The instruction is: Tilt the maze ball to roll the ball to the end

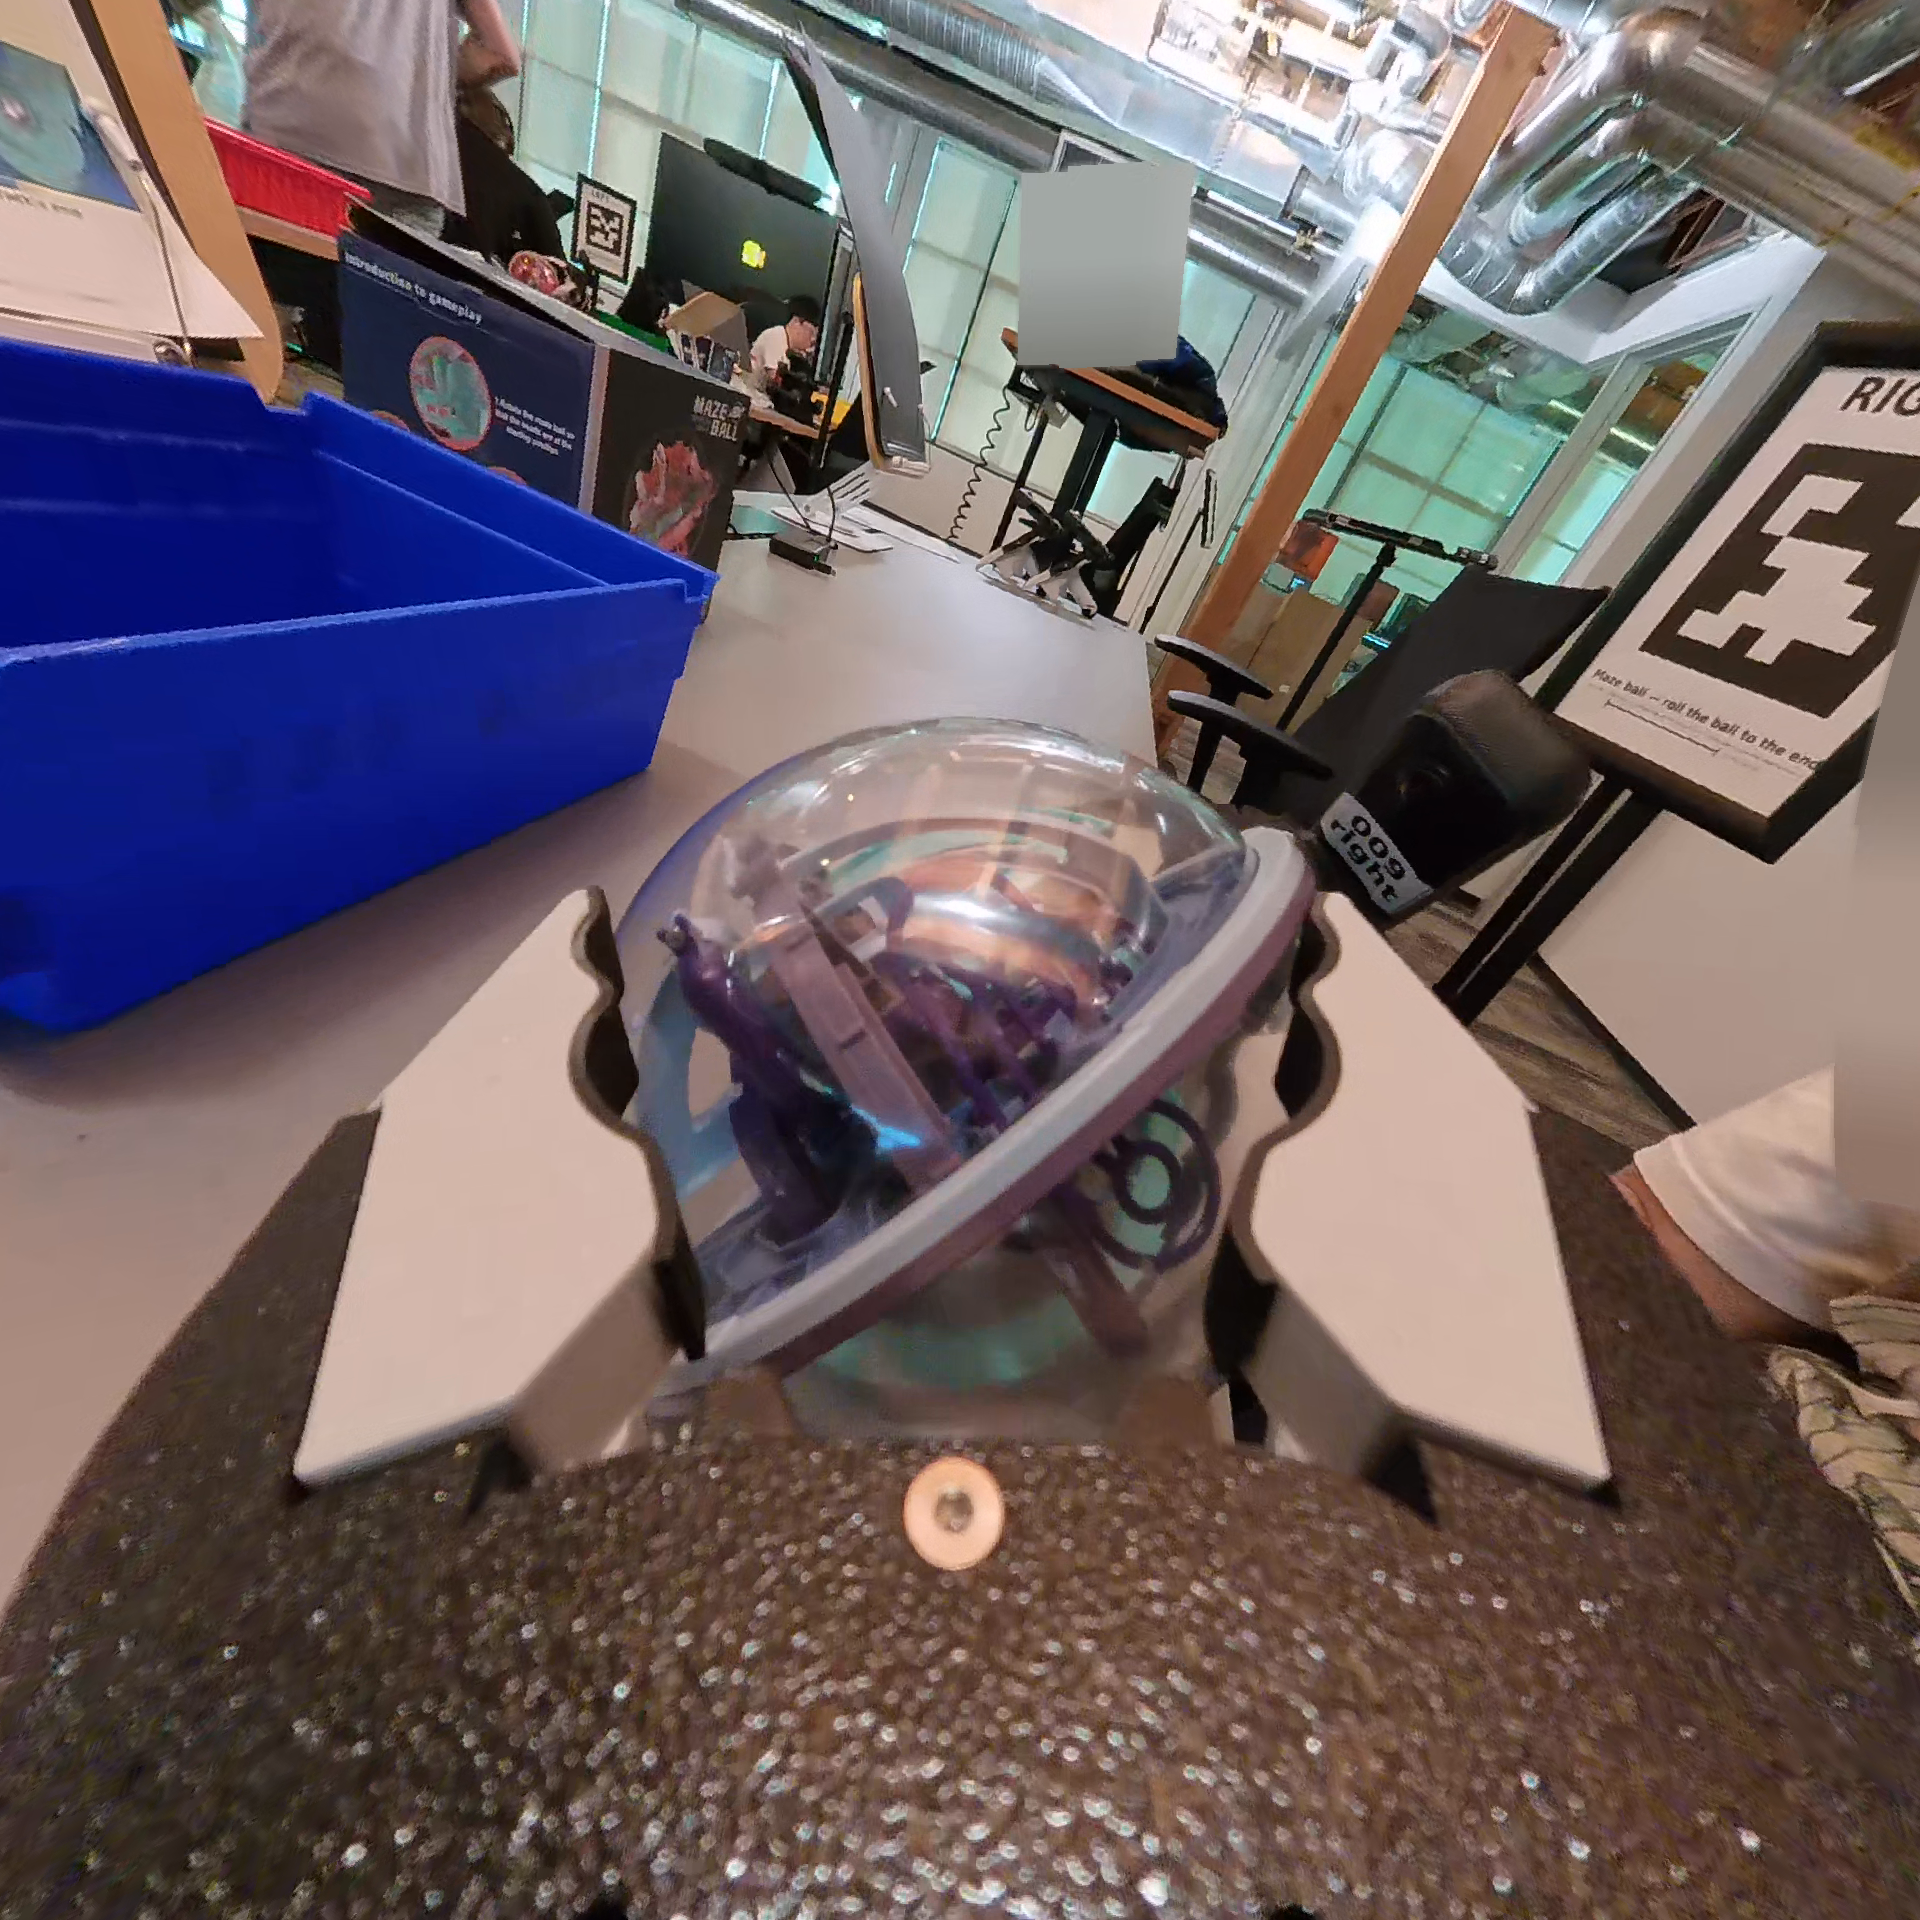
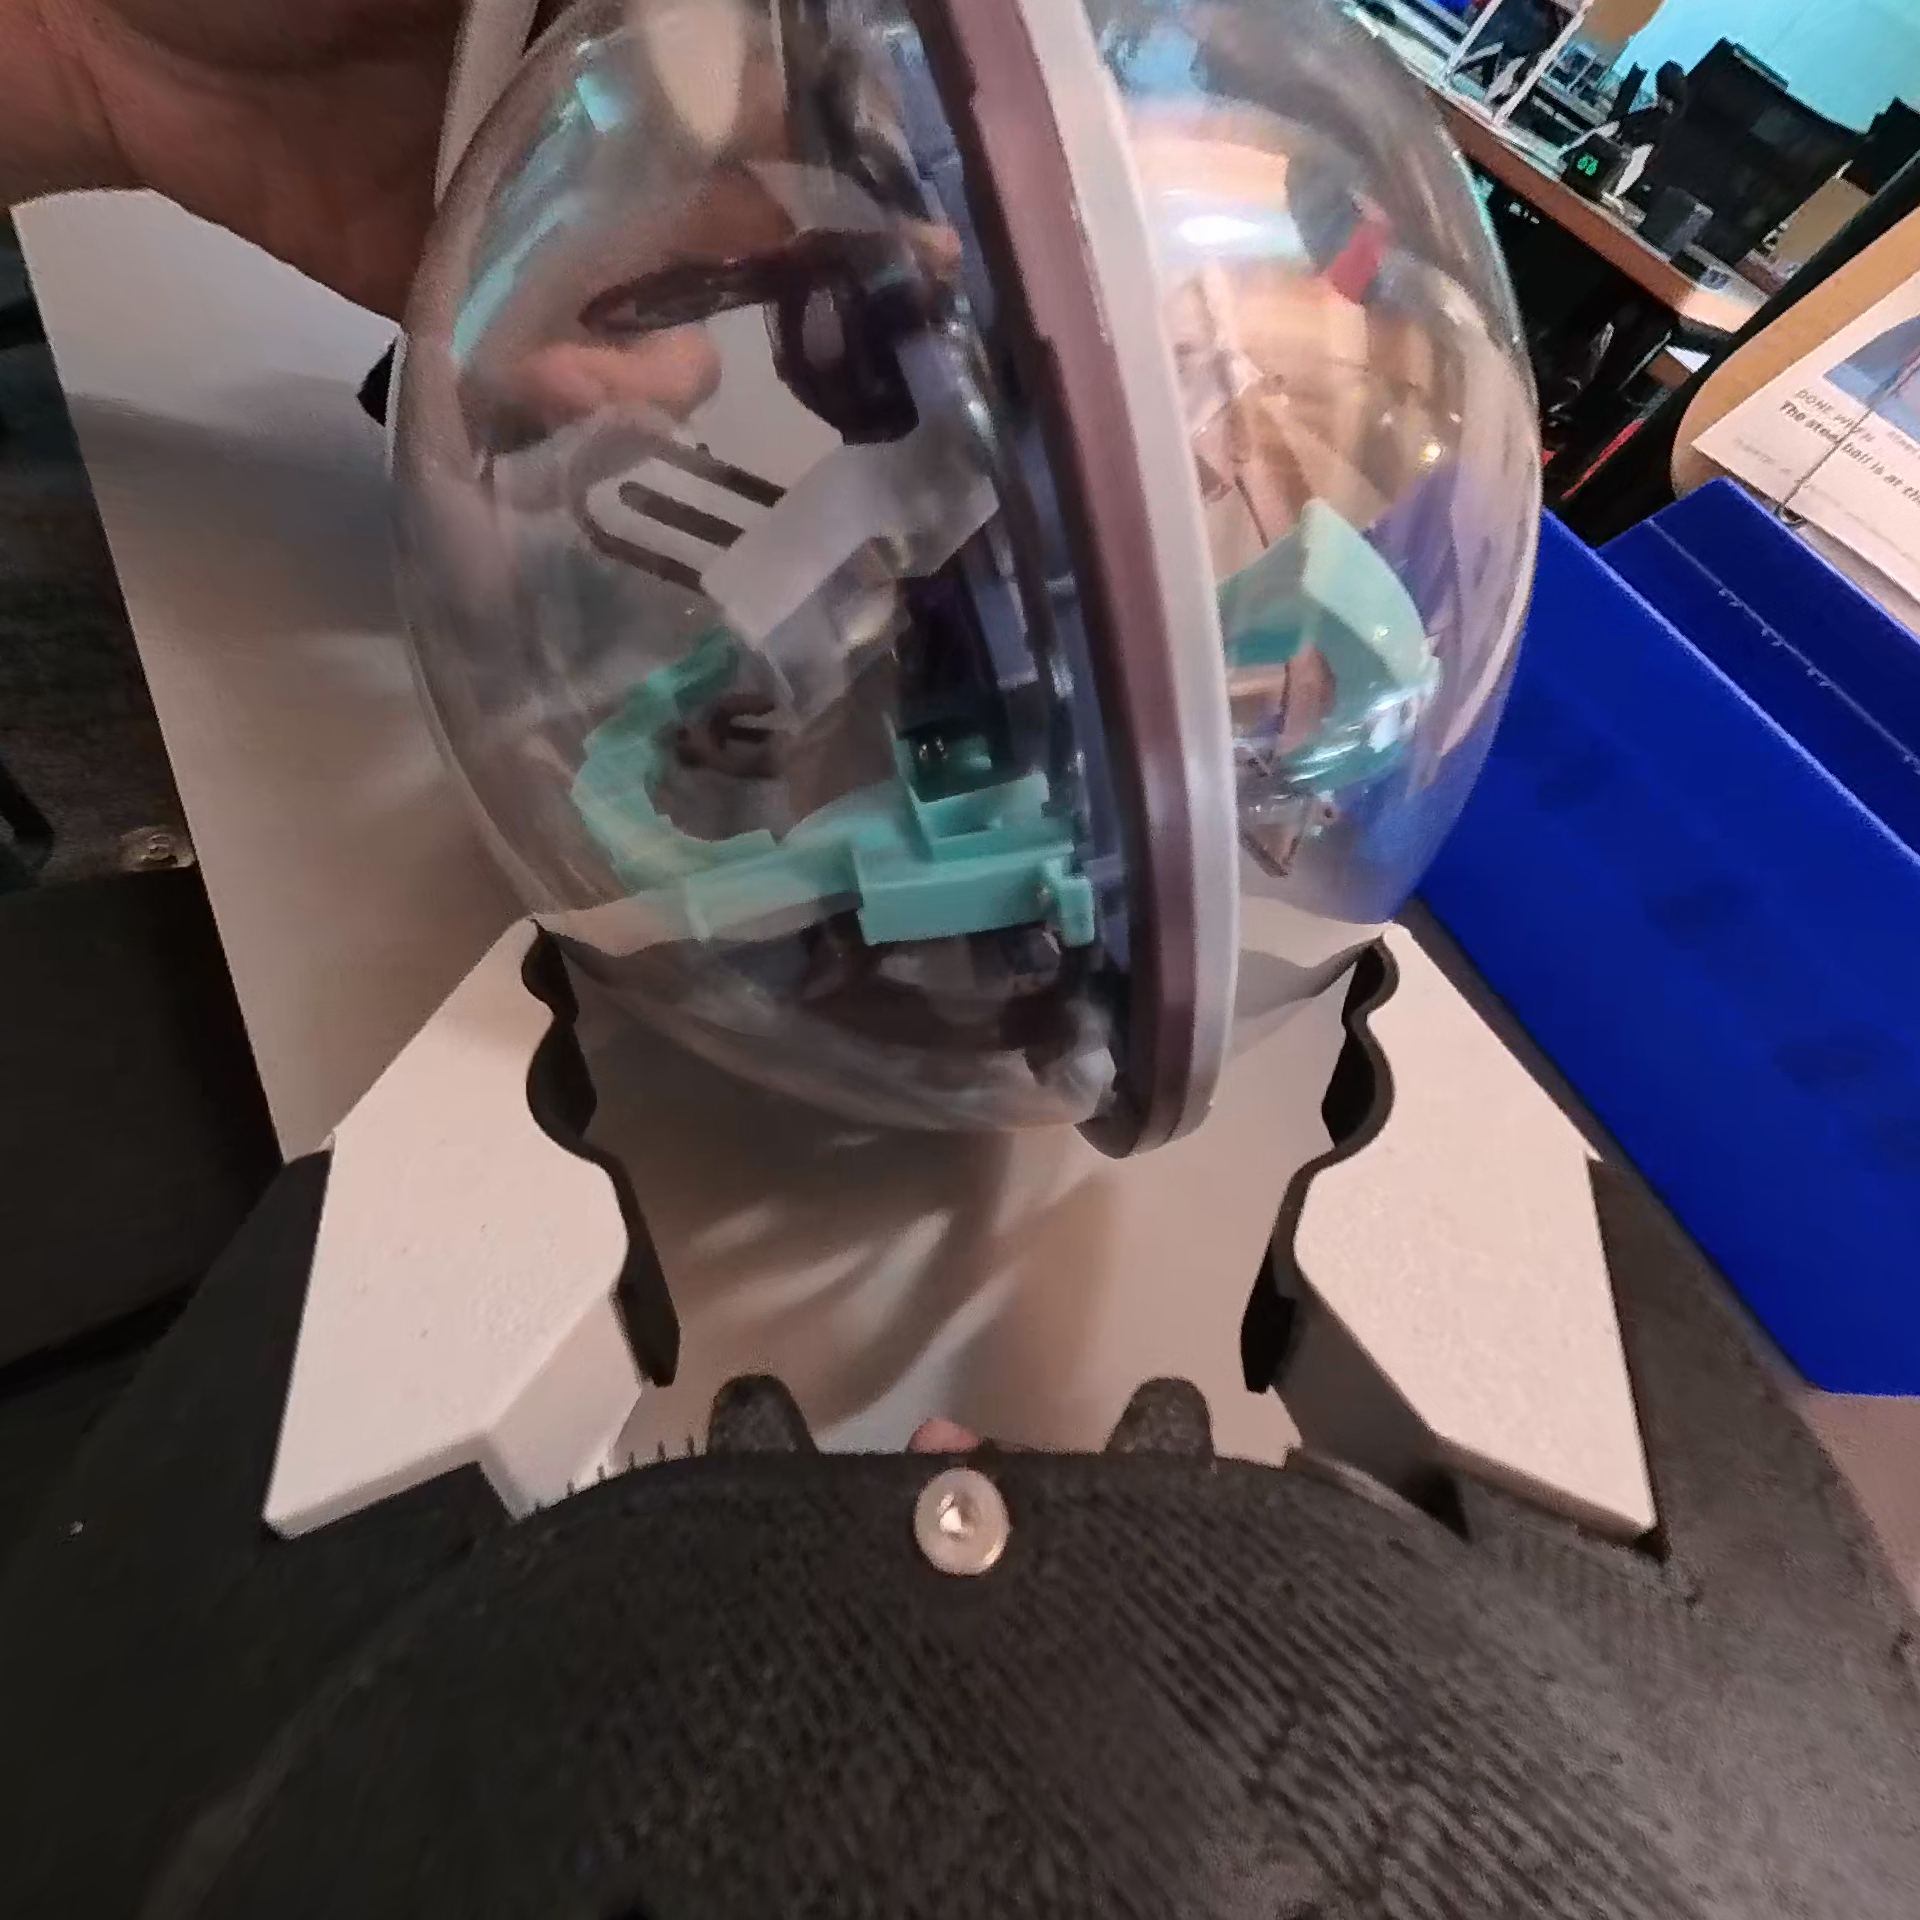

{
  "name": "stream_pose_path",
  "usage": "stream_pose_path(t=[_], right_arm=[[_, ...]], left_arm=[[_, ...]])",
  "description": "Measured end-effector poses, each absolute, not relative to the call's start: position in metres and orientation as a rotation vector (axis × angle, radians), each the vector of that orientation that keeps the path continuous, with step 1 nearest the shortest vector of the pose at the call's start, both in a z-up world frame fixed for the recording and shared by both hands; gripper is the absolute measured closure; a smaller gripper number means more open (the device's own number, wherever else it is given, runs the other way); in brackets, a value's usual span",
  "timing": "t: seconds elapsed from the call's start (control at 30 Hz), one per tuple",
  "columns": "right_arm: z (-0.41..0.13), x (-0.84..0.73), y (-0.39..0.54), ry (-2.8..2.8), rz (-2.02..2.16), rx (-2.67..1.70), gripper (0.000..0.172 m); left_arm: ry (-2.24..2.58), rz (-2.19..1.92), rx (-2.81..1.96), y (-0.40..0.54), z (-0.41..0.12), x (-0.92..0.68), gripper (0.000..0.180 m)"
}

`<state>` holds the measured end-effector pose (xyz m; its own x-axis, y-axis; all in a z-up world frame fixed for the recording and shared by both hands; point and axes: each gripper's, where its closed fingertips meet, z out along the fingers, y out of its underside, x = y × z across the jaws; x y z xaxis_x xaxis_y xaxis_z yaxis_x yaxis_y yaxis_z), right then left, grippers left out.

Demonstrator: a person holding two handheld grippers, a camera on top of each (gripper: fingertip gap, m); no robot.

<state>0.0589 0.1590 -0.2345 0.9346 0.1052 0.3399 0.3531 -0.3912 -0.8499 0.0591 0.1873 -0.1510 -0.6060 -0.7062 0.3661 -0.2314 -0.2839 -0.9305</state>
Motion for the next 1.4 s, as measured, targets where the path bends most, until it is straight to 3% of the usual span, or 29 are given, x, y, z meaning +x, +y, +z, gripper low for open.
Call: stream_pose_path(t=[0.33,0.73,0.97,1.13,1.3,1.4], right_arm=[[-0.239,0.061,0.156,-0.335,-0.250,-1.974,0.030],[-0.251,0.067,0.146,-0.415,-0.301,-2.031,0.040],[-0.201,0.062,0.132,-0.388,-0.232,-1.785,0.024],[-0.212,0.054,0.146,-0.476,-0.327,-1.810,0.019],[-0.223,0.058,0.148,-0.495,-0.387,-1.878,0.025],[-0.224,0.058,0.147,-0.498,-0.376,-1.883,0.030]], left_arm=[[1.653,-1.887,-1.069,0.184,-0.144,0.056,0.071],[1.751,-1.786,-1.039,0.170,-0.143,0.052,0.072],[1.740,-1.815,-1.042,0.164,-0.143,0.054,0.073],[1.738,-1.820,-1.067,0.159,-0.146,0.059,0.064],[1.674,-1.754,-1.137,0.169,-0.149,0.067,0.029],[1.718,-1.739,-1.160,0.168,-0.157,0.066,0.027]])
